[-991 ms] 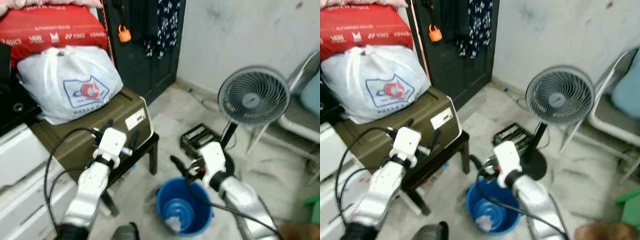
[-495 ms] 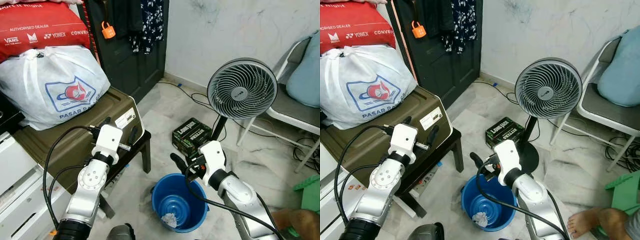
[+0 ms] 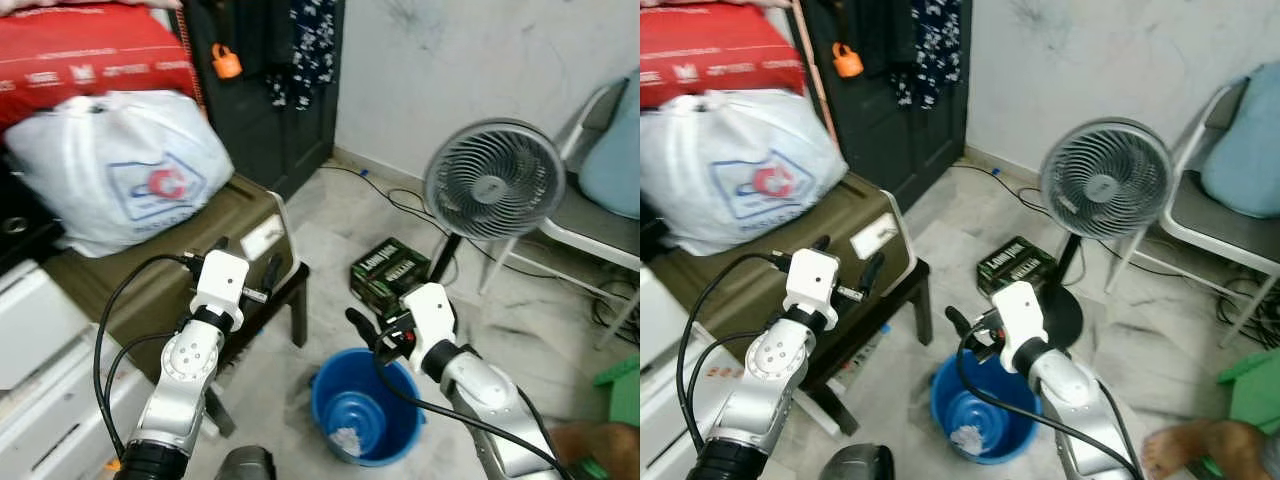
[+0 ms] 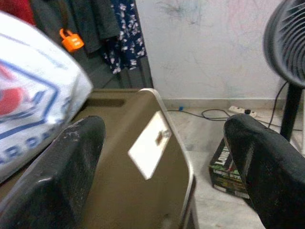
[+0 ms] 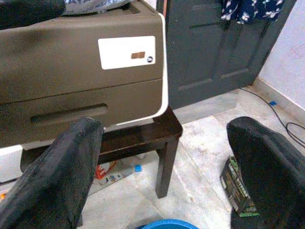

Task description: Clean up the room

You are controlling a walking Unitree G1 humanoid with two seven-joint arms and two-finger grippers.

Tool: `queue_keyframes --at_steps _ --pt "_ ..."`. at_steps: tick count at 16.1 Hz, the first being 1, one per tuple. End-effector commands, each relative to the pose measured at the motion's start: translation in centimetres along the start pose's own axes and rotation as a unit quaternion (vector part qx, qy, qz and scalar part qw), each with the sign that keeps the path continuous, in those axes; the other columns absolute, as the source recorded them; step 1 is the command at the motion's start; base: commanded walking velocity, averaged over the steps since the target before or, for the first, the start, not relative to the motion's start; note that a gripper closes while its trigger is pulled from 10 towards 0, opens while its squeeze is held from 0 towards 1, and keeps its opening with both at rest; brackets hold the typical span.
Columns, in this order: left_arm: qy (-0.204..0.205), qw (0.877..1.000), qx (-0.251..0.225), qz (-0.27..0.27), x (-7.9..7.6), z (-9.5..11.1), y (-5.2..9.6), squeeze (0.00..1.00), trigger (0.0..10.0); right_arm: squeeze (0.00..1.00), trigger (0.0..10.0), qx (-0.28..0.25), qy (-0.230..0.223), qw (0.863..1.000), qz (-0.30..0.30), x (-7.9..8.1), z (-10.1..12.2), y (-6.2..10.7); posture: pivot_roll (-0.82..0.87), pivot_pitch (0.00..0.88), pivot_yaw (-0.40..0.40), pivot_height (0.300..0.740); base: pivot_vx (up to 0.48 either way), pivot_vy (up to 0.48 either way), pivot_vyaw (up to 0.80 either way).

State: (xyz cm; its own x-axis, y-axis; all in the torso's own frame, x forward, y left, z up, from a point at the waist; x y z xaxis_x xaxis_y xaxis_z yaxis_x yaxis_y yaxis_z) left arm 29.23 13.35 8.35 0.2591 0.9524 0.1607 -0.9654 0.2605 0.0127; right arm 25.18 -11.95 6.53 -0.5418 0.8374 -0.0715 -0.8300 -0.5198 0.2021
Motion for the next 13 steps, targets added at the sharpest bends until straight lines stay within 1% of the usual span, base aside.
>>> queue_keyframes --at_steps 1,9,13 --pt "-0.003 1.0 0.001 -0.001 0.21 0.12 0.05 0.0 10.0 0.0 10.0 0.001 -0.001 1.0 -0.004 -0.17 -0.1 0.06 -0.08 0.0 -0.01 0.74 0.0 0.259 0.0" --pt "-0.004 1.0 0.001 0.001 0.25 0.11 -0.02 0.0 10.0 0.0 10.0 0.002 -0.002 1.0 -0.003 -0.23 -0.26 -0.07 -0.08 0.0 -0.011 0.74 0.0 0.0 0.0" --pt "-0.007 1.0 -0.003 -0.002 0.18 0.3 -0.27 0.0 10.0 0.0 10.0 0.0 -0.003 1.0 -0.005 -0.32 -0.3 -0.17 -0.08 0.0 -0.009 0.74 0.0 0.403 0.0"
Point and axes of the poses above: a point about 5 cm out from each wrist's last joint towards the gripper, its own y axis pointing back from the gripper into the wrist, its own z axis along the axis of the wrist's last joint, x = y × z, the point moved 2 cm from there along -y, pointing out of the wrist towards the gripper, and after that the axes turned 3 degrees about y, right-handed, at the moved point
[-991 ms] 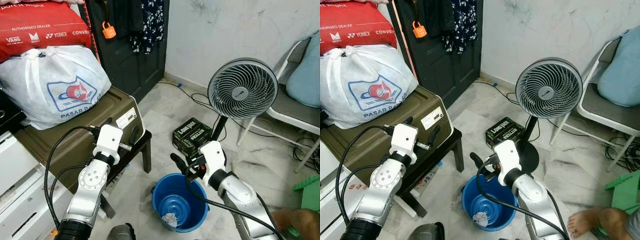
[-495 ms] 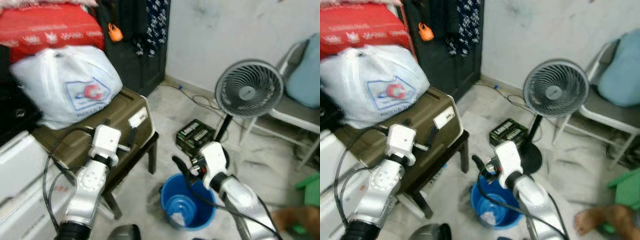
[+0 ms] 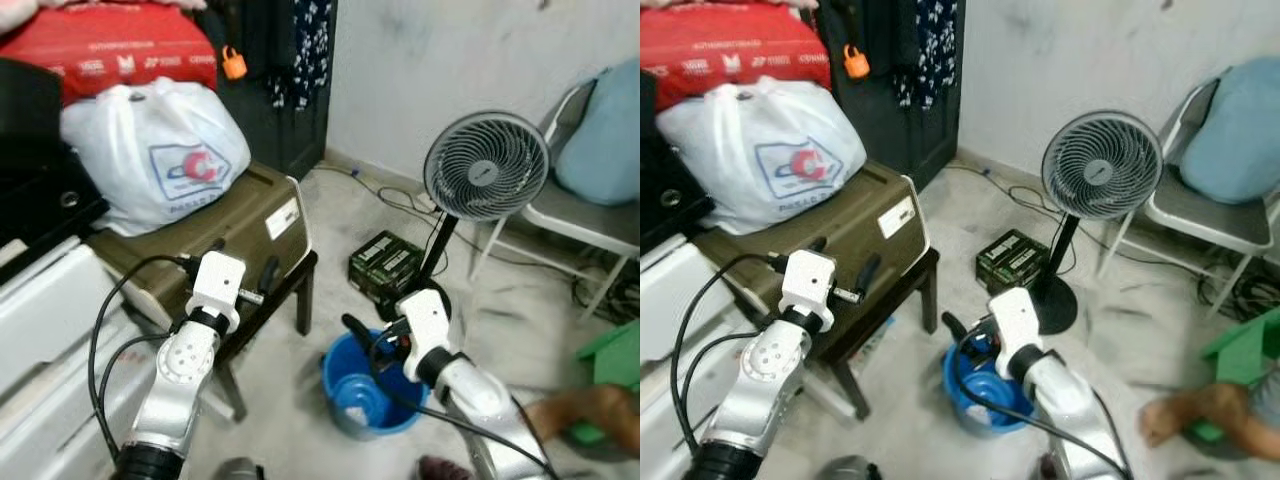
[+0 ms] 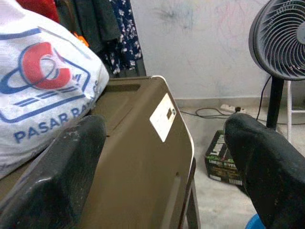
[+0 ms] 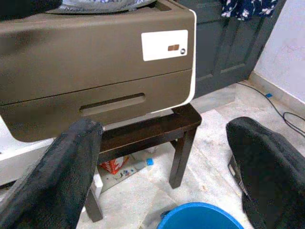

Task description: Clean up the room

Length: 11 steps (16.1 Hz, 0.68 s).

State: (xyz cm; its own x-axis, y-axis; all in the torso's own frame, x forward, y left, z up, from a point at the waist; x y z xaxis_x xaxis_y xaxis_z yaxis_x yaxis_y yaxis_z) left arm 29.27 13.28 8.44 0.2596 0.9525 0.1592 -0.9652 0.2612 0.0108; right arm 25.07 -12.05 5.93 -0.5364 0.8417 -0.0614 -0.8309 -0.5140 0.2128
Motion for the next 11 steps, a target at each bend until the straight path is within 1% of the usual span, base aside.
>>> queue_keyframes --at_steps 1,2,3,10,11 --pt "-0.008 1.0 -0.002 -0.001 0.26 0.22 -0.25 0.0 10.0 0.0 10.0 -0.006 0.002 1.0 -0.003 -0.35 0.33 -0.21 -0.08 0.0 -0.009 0.74 0.0 0.0 0.0" --pt "-0.007 1.0 -0.005 -0.002 0.26 0.28 -0.25 0.0 10.0 0.0 10.0 -0.006 0.002 1.0 -0.003 -0.36 0.34 -0.24 -0.08 0.0 -0.009 0.74 0.0 0.0 0.0" --pt "-0.014 1.0 -0.008 -0.002 0.21 0.33 -0.14 0.0 10.0 0.0 10.0 -0.008 0.001 1.0 -0.004 -0.4 0.36 -0.31 -0.07 0.0 -0.009 0.74 0.0 0.0 0.0" --pt "-0.017 1.0 -0.013 -0.007 0.07 0.48 -0.2 0.0 10.0 0.0 10.0 -0.019 0.001 1.0 -0.008 -0.45 0.61 -0.31 -0.08 0.0 -0.004 0.74 0.0 0.0 0.0" --pt "-0.017 1.0 -0.014 -0.007 0.04 0.5 -0.22 0.0 10.0 0.0 10.0 -0.022 0.003 1.0 -0.006 -0.4 0.65 -0.25 -0.08 0.0 -0.006 0.74 0.0 0.0 0.8"
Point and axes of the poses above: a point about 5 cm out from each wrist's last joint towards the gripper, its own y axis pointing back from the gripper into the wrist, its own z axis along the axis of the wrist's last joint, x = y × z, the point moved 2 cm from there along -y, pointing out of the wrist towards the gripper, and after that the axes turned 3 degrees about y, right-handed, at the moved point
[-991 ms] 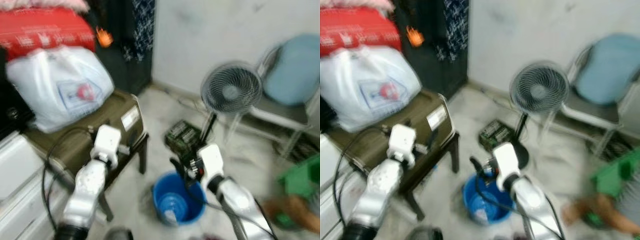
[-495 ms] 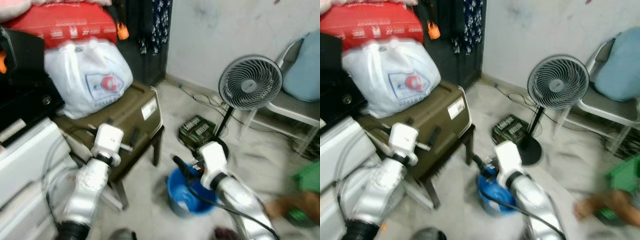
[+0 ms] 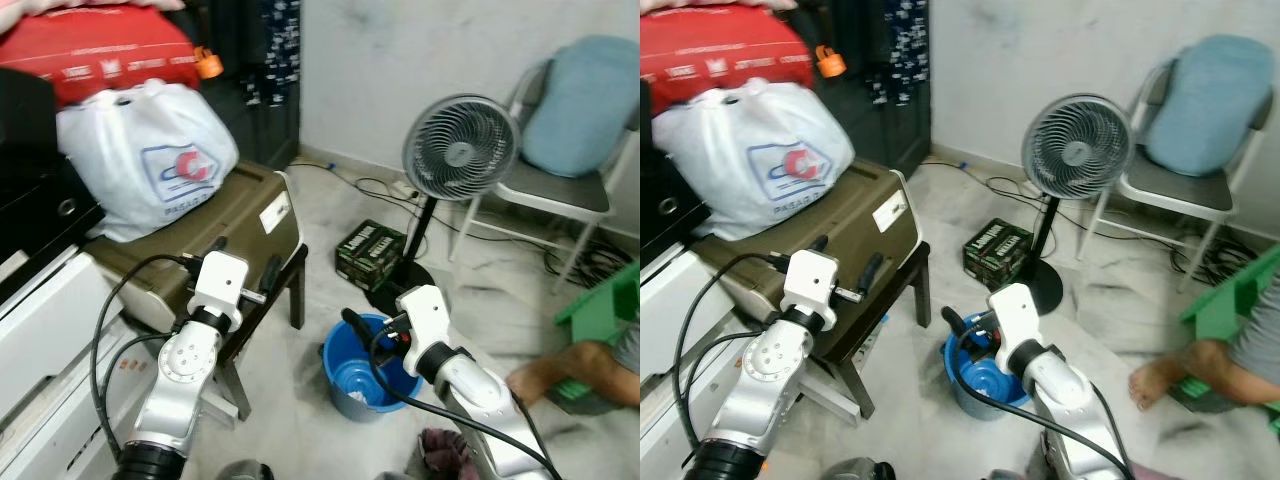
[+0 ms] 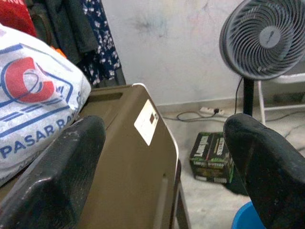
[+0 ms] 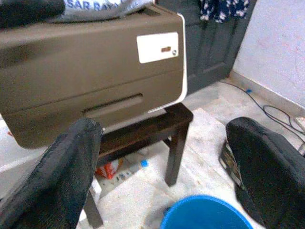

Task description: Clean up the room

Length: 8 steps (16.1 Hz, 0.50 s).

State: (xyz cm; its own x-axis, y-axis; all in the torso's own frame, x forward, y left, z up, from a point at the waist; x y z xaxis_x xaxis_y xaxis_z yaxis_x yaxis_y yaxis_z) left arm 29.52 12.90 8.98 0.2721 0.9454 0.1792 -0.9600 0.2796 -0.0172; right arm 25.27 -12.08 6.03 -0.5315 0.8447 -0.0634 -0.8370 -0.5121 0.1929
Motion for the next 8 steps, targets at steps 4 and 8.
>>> queue_keyframes --at_steps 4,8 --pt "-0.006 1.0 0.001 -0.01 -0.13 -0.09 0.24 0.0 10.0 0.0 10.0 -0.012 0.004 1.0 -0.008 -0.36 0.52 -0.04 -0.08 0.0 -0.006 0.74 0.0 0.0 0.8" --pt "-0.009 1.0 -0.001 -0.019 -0.39 -0.02 0.38 0.0 10.0 0.0 10.0 -0.014 0.002 1.0 -0.007 -0.37 0.62 -0.13 -0.07 0.0 -0.004 0.74 0.0 0.0 0.8"
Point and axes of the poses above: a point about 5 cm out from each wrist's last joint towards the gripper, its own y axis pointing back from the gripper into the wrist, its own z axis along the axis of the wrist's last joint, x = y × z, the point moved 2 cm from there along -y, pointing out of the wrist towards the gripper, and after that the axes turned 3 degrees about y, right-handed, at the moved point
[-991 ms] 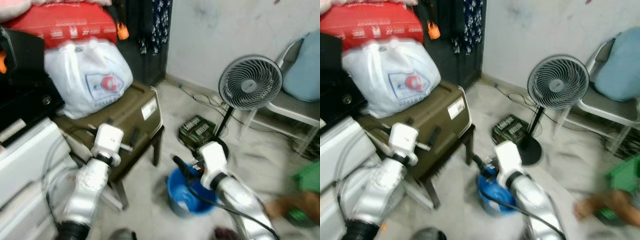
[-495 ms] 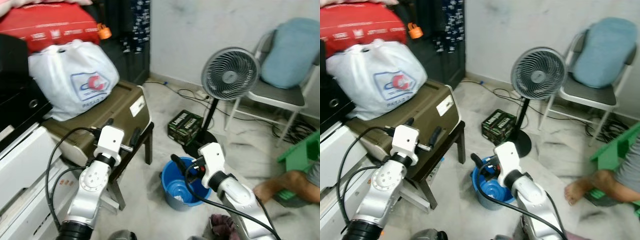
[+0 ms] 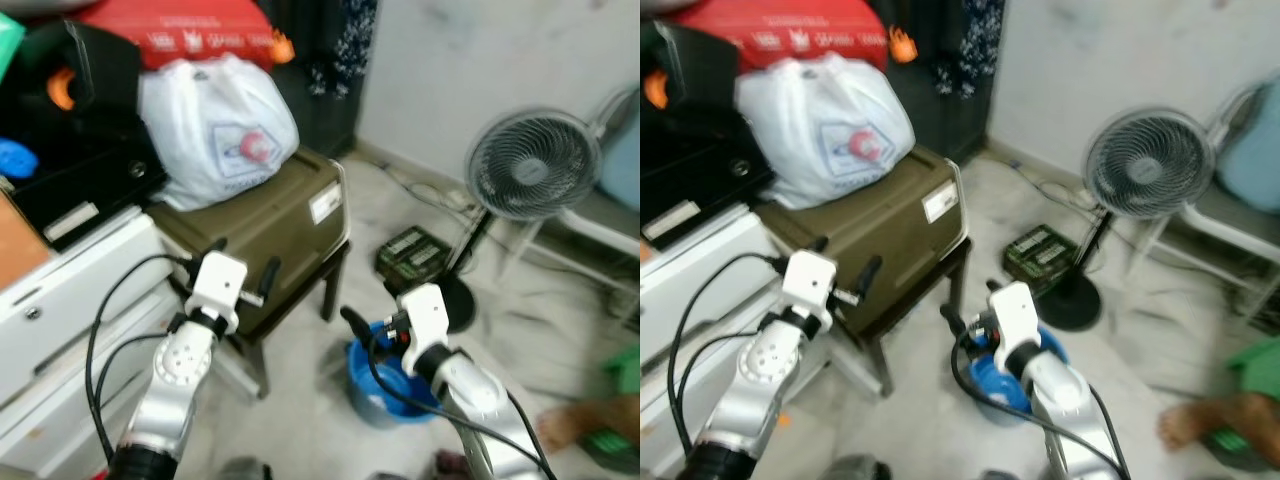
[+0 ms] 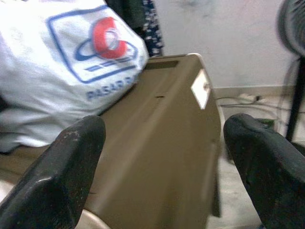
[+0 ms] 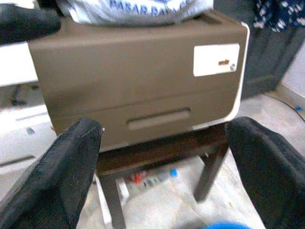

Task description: Clean up the room

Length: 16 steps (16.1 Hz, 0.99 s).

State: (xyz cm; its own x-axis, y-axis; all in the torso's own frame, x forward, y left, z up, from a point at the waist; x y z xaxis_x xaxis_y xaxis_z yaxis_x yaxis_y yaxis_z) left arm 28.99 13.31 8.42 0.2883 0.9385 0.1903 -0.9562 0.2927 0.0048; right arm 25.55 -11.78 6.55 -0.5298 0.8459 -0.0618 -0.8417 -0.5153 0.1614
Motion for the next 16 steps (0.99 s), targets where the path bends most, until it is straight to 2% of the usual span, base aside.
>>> queue_keyframes --at_steps 1,7,11,12,16 --pt "-0.001 1.0 -0.009 -0.011 -0.6 0.5 -0.2 0.0 10.0 0.0 10.0 0.001 0.002 1.0 -0.007 -0.4 0.1 0.2 -0.07 0.0 -0.004 0.74 0.0 0.0 0.8" --pt "-0.004 1.0 -0.014 -0.008 -0.5 0.7 0.0 0.0 10.0 0.0 10.0 -0.001 0.0 1.0 -0.009 -0.3 0.1 0.2 -0.08 0.0 0.001 0.74 0.0 0.0 0.8" --pt "0.004 1.0 -0.006 -0.006 -0.1 0.4 1.4 0.0 10.0 0.0 10.0 0.003 -0.01 1.0 -0.021 -0.9 0.1 1.1 -0.08 0.0 -0.002 0.74 0.0 0.0 0.8" --pt "0.025 1.0 0.003 -0.012 -0.3 0.1 1.9 0.0 10.0 0.0 10.0 0.009 -0.009 1.0 -0.025 -1.2 -0.2 1.3 -0.08 0.0 -0.003 0.74 0.0 0.0 0.8" --pt "0.024 1.0 0.004 -0.015 -0.8 0.0 2.1 0.0 10.0 0.0 10.0 0.001 -0.018 0.999 -0.031 -1.3 0.4 0.2 -0.07 0.0 -0.007 0.74 0.0 0.0 0.8"
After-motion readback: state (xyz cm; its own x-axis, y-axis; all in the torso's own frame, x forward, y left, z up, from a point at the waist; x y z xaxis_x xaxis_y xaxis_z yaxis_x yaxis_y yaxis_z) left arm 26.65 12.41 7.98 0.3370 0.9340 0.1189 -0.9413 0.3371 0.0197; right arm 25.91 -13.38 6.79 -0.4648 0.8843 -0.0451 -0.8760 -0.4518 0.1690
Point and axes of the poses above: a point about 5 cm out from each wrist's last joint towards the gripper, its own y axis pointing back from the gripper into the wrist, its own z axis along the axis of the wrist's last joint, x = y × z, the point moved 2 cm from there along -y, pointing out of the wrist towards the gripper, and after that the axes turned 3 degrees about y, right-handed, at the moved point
